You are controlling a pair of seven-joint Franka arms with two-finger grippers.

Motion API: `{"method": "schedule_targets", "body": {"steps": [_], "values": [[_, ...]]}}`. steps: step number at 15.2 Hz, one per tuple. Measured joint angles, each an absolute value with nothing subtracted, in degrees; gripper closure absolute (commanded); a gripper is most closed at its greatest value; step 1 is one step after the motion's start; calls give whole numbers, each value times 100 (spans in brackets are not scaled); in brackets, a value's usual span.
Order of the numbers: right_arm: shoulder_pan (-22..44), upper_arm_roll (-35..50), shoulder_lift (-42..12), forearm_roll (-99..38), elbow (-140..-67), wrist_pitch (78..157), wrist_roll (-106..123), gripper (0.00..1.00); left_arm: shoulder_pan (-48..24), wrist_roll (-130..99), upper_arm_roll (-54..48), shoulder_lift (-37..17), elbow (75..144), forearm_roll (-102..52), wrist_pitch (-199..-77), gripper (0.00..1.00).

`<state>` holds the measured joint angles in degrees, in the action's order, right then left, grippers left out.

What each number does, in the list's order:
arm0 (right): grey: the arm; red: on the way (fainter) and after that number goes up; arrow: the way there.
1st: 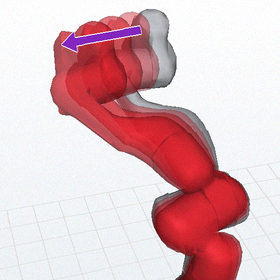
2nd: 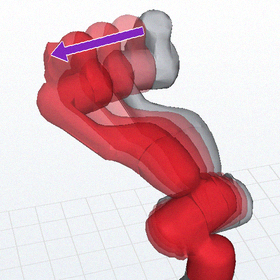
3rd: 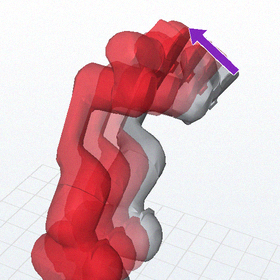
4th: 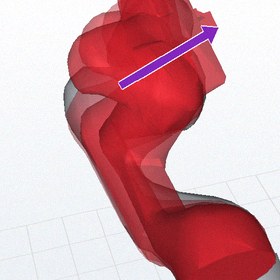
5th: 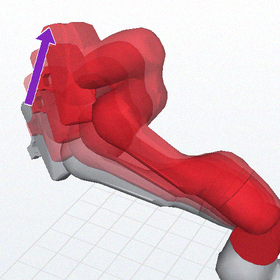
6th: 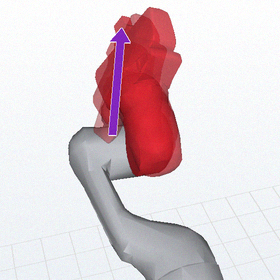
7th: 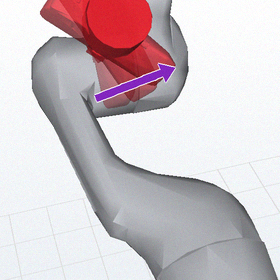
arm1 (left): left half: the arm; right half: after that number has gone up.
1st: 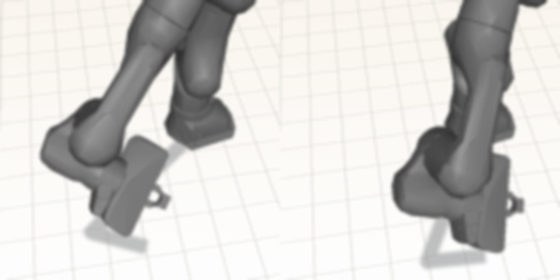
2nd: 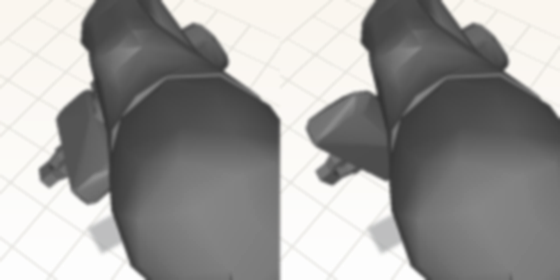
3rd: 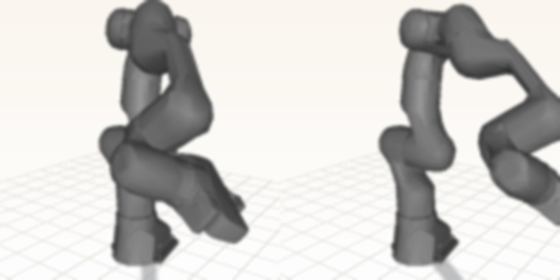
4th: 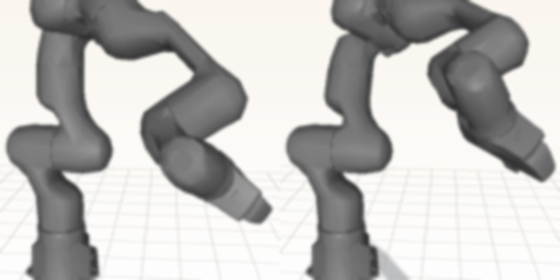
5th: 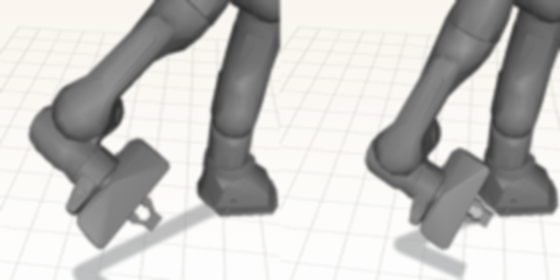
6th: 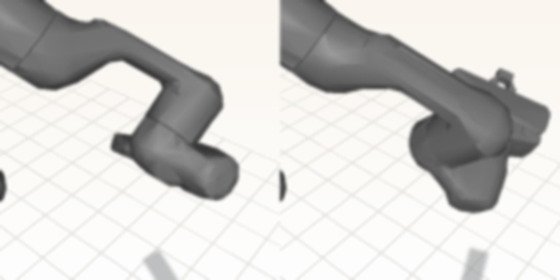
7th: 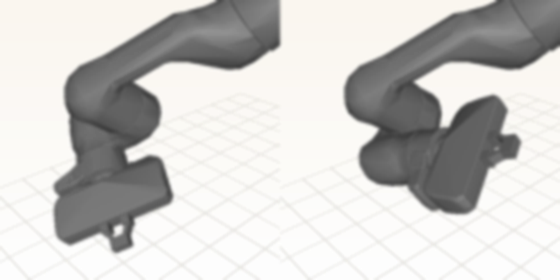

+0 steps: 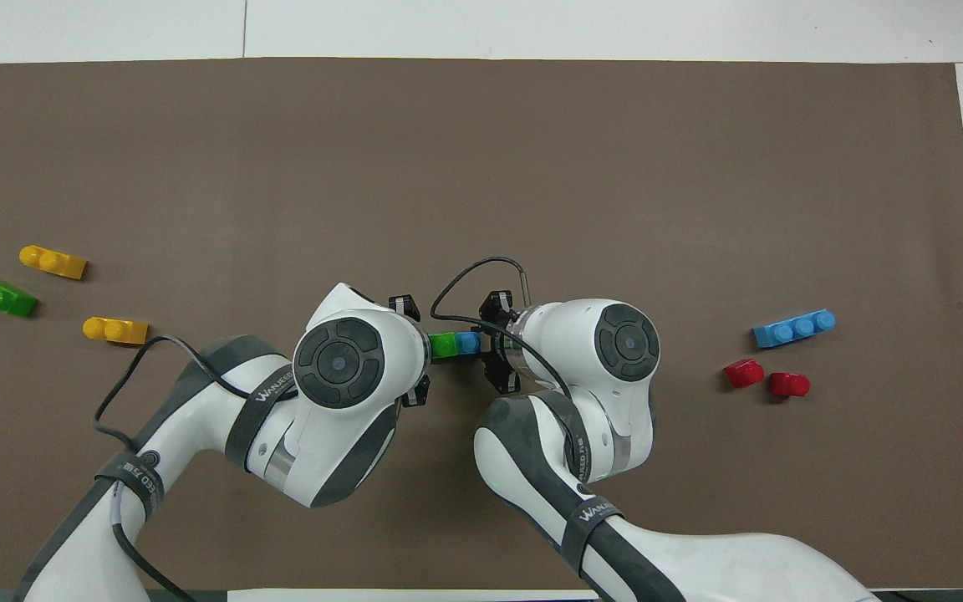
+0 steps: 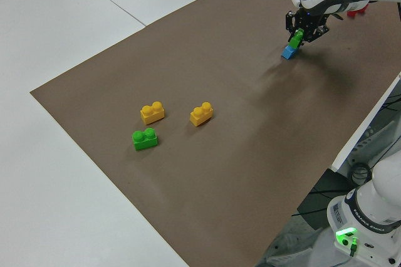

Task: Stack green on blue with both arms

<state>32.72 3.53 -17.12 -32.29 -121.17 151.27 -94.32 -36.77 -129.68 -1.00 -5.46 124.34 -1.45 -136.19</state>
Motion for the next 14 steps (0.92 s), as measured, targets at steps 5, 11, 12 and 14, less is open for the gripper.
{"method": "schedule_targets", "body": {"steps": [5, 11, 12, 14], "values": [[3270, 347, -1695, -3229, -12140, 15133, -9432, 100, -3744, -13082, -78, -566, 12434, 25, -13643, 100], [3270, 346, -1679, -3228, -12164, 15134, -9431, 100, -3870, -13586, -53, -739, 12432, 481, -13737, 100], [3270, 346, -1679, -3228, -12164, 15134, -9431, 100, -3893, -13716, -59, -739, 12433, 611, -13732, 69], [3270, 346, -1679, -3229, -12165, 15134, -9431, 100, -3916, -13746, -60, -740, 12433, 719, -13732, 0]]}}
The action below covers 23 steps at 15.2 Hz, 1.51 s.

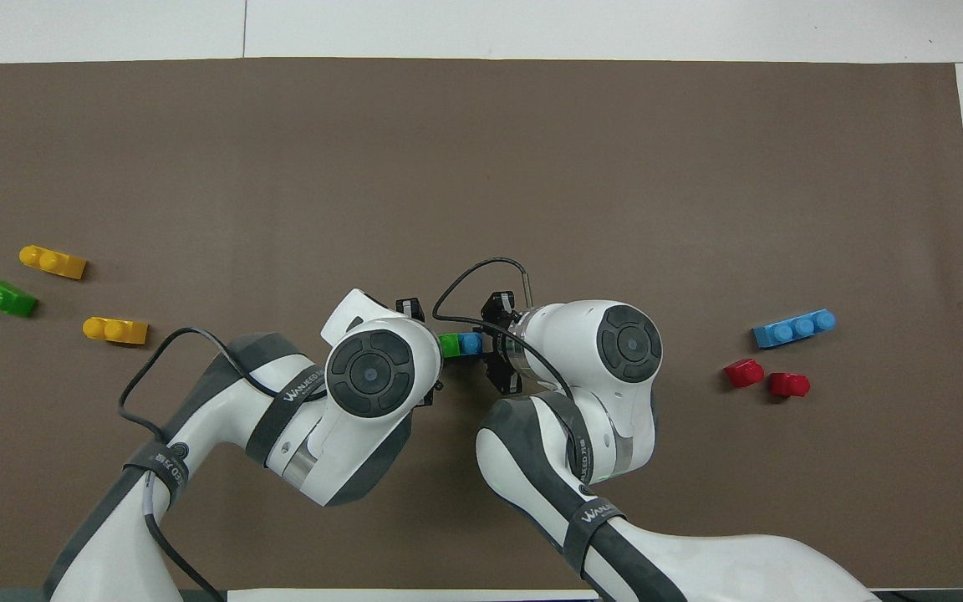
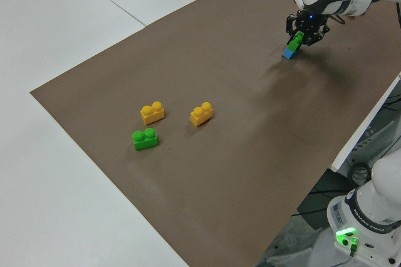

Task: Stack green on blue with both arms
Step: 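Open both grippers and lift away from the joined bricks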

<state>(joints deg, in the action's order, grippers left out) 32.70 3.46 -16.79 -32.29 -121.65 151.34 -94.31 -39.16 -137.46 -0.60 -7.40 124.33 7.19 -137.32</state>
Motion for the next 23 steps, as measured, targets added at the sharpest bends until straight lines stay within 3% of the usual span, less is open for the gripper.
{"method": "schedule_targets", "body": {"steps": [8, 9, 11, 13, 15, 23], "values": [[3267, 345, -1679, -3229, -12165, 15135, -9441, 100, -3795, -13151, -5, -599, 12420, 725, -13502, 0], [3264, 345, -1679, -3246, -12165, 15135, -9455, 87, -3704, -13012, 5, -522, 12414, 726, -13429, 0], [3260, 329, -1680, -3494, -12178, 15135, -9460, 46, -3486, -12639, 13, -366, 12412, 727, -13301, 0], [3256, 312, -1689, -3685, -12184, 15135, -9460, 23, -3242, -12155, 23, -244, 12412, 727, -13241, 0], [3211, 305, -1705, -3712, -12179, 15117, -9461, 17, -2992, -11537, 30, -171, 12406, 727, -13196, 0], [2217, 276, -1564, -3712, -11893, 13984, -8698, 17, -1766, -8744, 54, -156, 12007, 726, -12854, 0]]}}
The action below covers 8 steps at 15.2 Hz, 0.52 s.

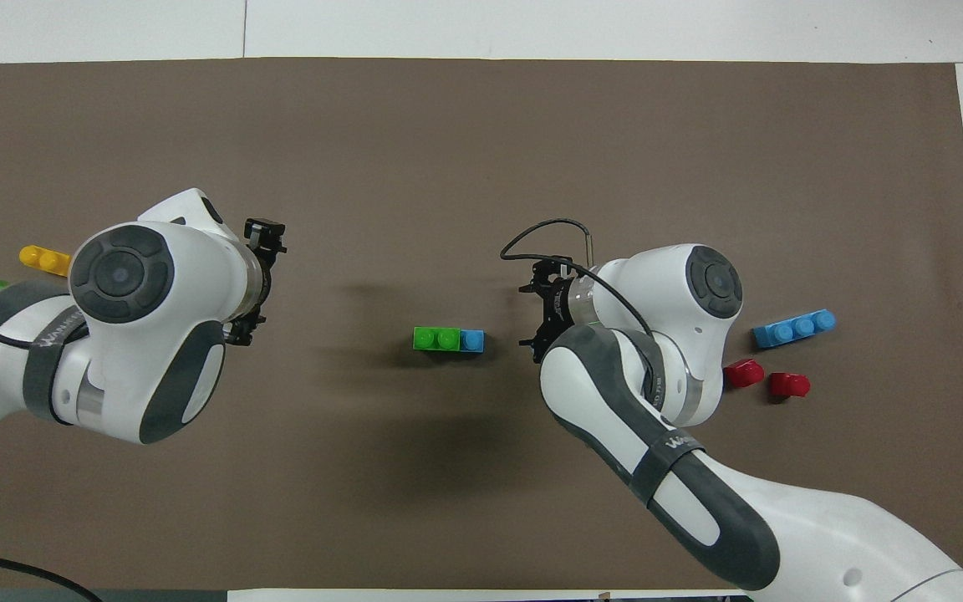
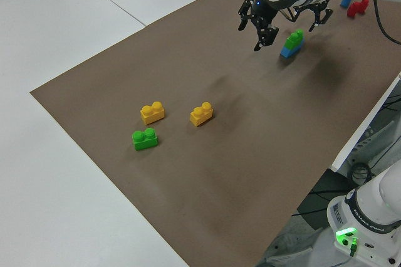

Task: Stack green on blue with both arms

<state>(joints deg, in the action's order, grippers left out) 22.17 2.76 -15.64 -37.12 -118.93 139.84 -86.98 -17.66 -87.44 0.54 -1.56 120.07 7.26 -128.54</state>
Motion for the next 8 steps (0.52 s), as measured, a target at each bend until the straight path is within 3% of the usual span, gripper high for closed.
{"method": "schedule_targets", "body": {"steps": [3, 5, 8], "values": [[1860, 260, -1427, -3708, -11886, 13567, -7890, 17, -1392, -7575, 53, -156, 11804, 726, -12629, 0], [1574, 247, -1316, -3704, -11883, 13270, -7144, 8, -1142, -6600, 55, -156, 11682, 726, -12460, 0], [1174, 239, -1142, -3508, -11875, 12962, -6270, 8, -841, -4843, 58, -156, 11400, 725, -12078, 0]]}}
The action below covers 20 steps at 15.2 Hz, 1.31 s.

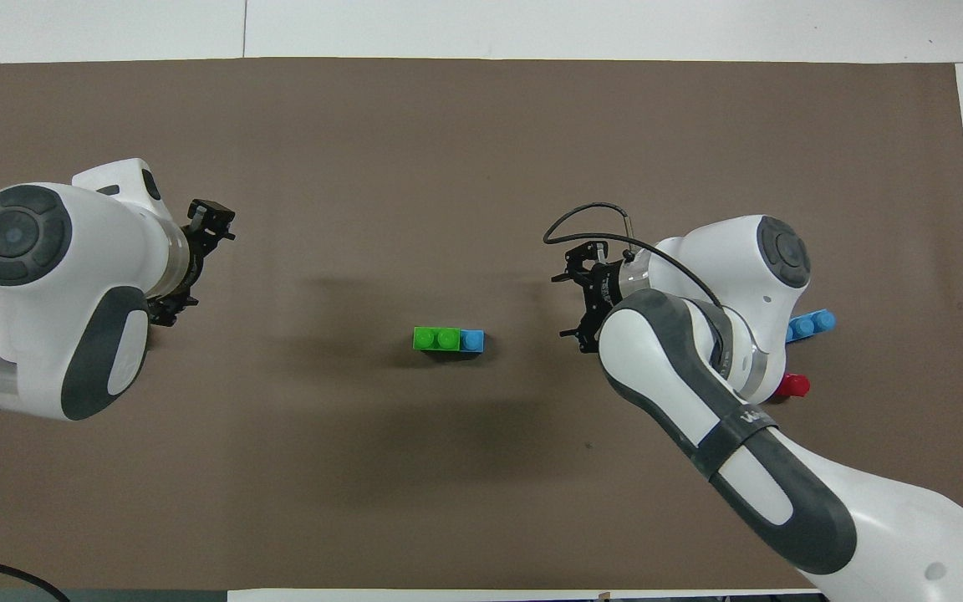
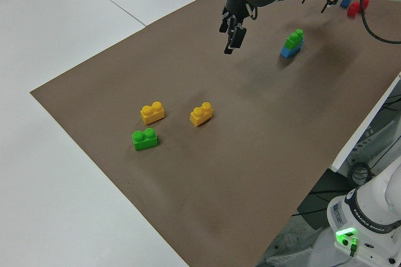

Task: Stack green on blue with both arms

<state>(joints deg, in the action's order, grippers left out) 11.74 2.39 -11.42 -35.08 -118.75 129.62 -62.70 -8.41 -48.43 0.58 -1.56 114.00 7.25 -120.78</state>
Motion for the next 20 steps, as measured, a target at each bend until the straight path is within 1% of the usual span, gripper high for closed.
{"method": "schedule_targets", "body": {"steps": [3, 5, 9, 12, 14, 17, 20], "values": [[972, 237, -947, -2806, -11818, 12589, -5687, 8, -639, -3445, 56, -156, 11151, 725, -11851, 0], [751, 237, -802, -2299, -11627, 12011, -5234, 8, -556, -2847, 56, -156, 11044, 725, -11777, 0], [224, 227, -632, -1638, -10790, 10600, -4039, 8, -539, -1562, 58, -155, 10661, 675, -11224, 0], [122, 224, -544, -1156, -10147, 9862, -3150, 8, -492, -856, 75, -154, 10235, 426, -10638, 0], [115, 225, -397, -950, -9947, 9609, -2670, 8, -487, -688, 90, -152, 9931, 351, -10122, 0], [56, 223, -77, -841, -9889, 9321, -2206, 8, -482, -642, 100, -135, 9539, 113, -9463, 0], [38, 224, 176, -764, -9888, 9148, -2017, 8, -422, -505, 105, -125, 9443, 63, -9290, 0]]}}
